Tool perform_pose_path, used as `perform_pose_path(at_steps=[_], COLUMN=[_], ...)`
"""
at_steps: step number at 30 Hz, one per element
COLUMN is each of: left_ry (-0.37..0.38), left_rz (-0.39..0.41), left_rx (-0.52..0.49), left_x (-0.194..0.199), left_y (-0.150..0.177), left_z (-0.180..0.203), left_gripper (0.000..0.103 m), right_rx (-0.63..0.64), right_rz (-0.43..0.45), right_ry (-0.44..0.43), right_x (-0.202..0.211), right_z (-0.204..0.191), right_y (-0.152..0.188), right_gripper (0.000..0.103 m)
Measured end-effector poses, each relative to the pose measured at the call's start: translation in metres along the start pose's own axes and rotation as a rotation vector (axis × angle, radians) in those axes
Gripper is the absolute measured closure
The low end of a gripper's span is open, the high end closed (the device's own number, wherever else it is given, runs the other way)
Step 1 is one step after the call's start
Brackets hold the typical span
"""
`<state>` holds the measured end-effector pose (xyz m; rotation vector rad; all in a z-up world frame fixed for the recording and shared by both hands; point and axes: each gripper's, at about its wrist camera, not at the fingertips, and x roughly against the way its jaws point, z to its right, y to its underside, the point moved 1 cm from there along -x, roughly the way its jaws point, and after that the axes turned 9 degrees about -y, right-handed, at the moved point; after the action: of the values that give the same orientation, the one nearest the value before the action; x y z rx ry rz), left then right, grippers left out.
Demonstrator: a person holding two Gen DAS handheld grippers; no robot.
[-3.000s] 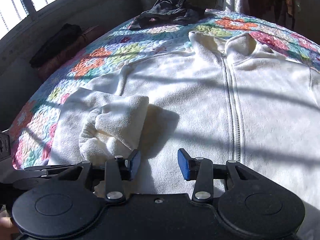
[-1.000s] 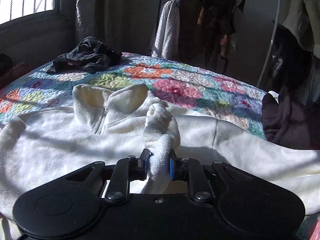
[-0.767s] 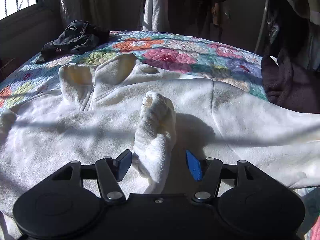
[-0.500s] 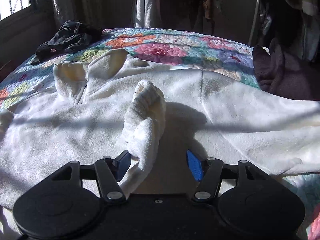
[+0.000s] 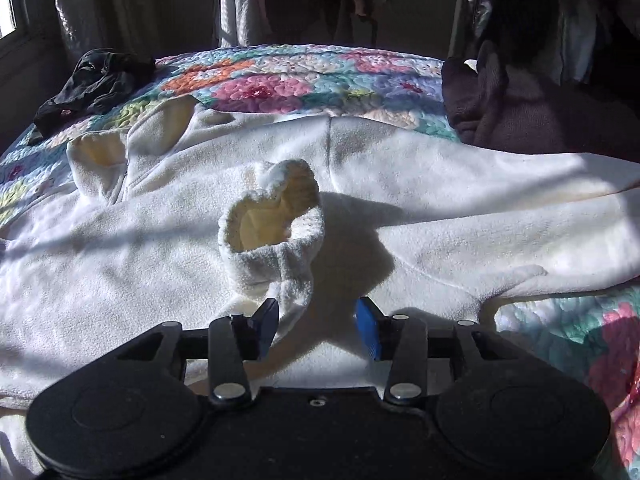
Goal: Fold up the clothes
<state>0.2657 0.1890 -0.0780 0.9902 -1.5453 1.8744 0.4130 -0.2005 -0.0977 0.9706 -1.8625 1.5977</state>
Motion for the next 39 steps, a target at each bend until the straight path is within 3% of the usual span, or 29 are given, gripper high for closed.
perform_pose_path(at_steps=[3,6,9,11,13,14,15,18,23,26,28,30,36,39], left_ry=[0.040,0.043,0.044,0.045,0.046,0.046,0.046,0.037,0.040,0.042,0.040,0.039,0.073,0.100], left_rz=[0.020,0.022,0.007,-0.003,-0.013,-0.018,-0.023,-0.043,-0.061,-0.075,-0.074,-0.070,-0.074,-0.079], left_rx=[-0.032,-0.101,-0.128,-0.146,-0.164,-0.173,-0.182,-0.182,-0.189,-0.190,-0.206,-0.222,-0.255,-0.269], left_x=[0.010,-0.009,-0.030,-0.045,-0.059,-0.066,-0.073,-0.079,-0.084,-0.088,-0.085,-0.080,-0.058,-0.043], left_y=[-0.017,-0.023,-0.020,-0.019,-0.017,-0.016,-0.015,-0.013,-0.008,-0.008,-0.008,-0.006,0.001,0.002], left_z=[0.017,0.052,0.078,0.095,0.112,0.121,0.129,0.132,0.132,0.130,0.131,0.132,0.143,0.153], left_gripper=[0.060,0.062,0.068,0.070,0.070,0.070,0.070,0.070,0.070,0.069,0.069,0.068,0.054,0.051], right_rx=[0.033,0.138,0.181,0.197,0.222,0.233,0.228,0.141,0.143,0.113,0.089,0.068,0.070,0.059], right_rz=[-0.004,-0.012,-0.023,-0.005,0.013,0.018,0.019,0.029,-0.013,-0.024,-0.020,-0.009,-0.029,-0.021], right_ry=[-0.067,-0.057,0.007,0.005,0.022,0.038,0.037,-0.005,-0.006,-0.005,0.000,-0.014,-0.052,-0.042], right_x=[0.012,0.003,-0.016,-0.024,-0.032,-0.035,-0.038,-0.032,-0.032,-0.028,-0.014,0.003,0.044,0.068], right_z=[-0.012,-0.029,-0.039,-0.039,-0.035,-0.033,-0.026,-0.002,0.016,0.015,0.010,0.005,-0.007,-0.003], right_y=[-0.002,-0.006,-0.010,-0.010,-0.011,-0.011,-0.012,-0.012,0.000,0.004,0.007,0.012,0.019,0.023], right_gripper=[0.043,0.027,0.027,0.027,0.034,0.048,0.073,0.082,0.083,0.080,0.072,0.057,0.046,0.046])
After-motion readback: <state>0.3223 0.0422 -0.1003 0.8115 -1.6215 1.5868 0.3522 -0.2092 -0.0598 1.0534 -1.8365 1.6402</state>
